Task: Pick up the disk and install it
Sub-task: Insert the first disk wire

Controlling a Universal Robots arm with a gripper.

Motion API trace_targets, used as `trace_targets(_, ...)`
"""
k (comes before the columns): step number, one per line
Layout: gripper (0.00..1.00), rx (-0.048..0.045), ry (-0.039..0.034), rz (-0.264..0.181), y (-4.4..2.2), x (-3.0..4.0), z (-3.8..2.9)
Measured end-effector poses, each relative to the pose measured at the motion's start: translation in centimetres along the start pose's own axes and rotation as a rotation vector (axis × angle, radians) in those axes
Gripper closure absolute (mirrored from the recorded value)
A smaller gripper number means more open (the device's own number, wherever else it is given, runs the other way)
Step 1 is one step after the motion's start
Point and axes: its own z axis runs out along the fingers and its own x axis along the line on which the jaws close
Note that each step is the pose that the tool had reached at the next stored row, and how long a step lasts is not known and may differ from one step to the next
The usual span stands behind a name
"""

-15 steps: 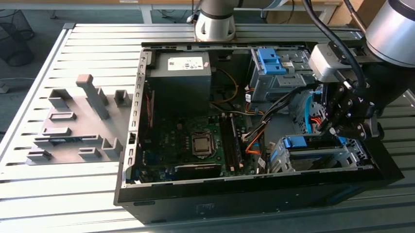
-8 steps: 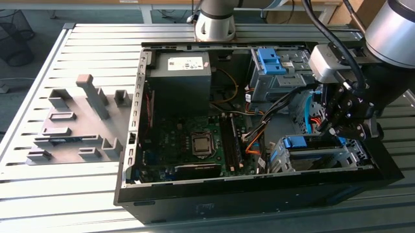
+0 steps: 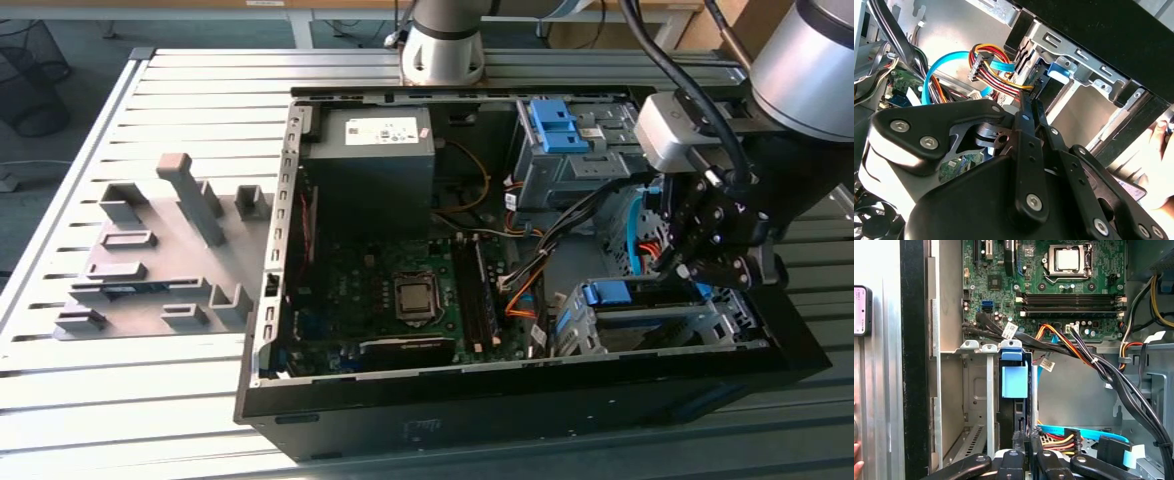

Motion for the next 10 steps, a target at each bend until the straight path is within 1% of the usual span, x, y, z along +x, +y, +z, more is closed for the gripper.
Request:
trace_targets(5,0.84,-0.0001,-0.0004,0.000,0.00,0.01,-0.14)
trace_targets(10,0.84,0.0000,-0.0001,0.000,-0.01,0.21,-0.15)
